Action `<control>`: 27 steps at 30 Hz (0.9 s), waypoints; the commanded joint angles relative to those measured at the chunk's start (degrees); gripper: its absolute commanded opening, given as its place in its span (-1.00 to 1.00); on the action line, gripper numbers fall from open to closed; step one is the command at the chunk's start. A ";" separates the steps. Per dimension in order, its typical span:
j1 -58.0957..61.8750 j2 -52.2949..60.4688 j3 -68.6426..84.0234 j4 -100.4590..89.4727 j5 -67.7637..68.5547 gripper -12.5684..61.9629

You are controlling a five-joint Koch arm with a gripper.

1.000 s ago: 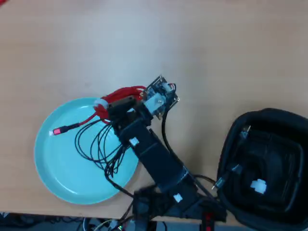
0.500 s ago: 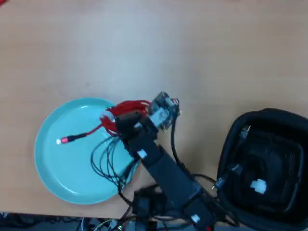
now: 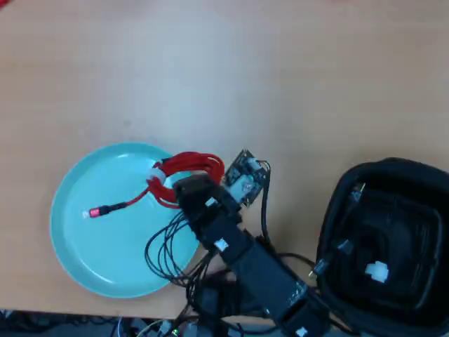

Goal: Put a black charging cable in a black bowl and put a red charging cable in a green bowl

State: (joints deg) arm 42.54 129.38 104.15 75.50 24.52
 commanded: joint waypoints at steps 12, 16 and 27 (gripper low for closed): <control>-17.93 6.50 -1.23 -14.94 1.76 -0.86; -22.94 6.33 1.14 -17.14 2.55 -0.85; -23.99 6.50 20.13 -38.76 2.46 -0.85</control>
State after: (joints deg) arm 20.30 129.99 126.83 46.49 26.63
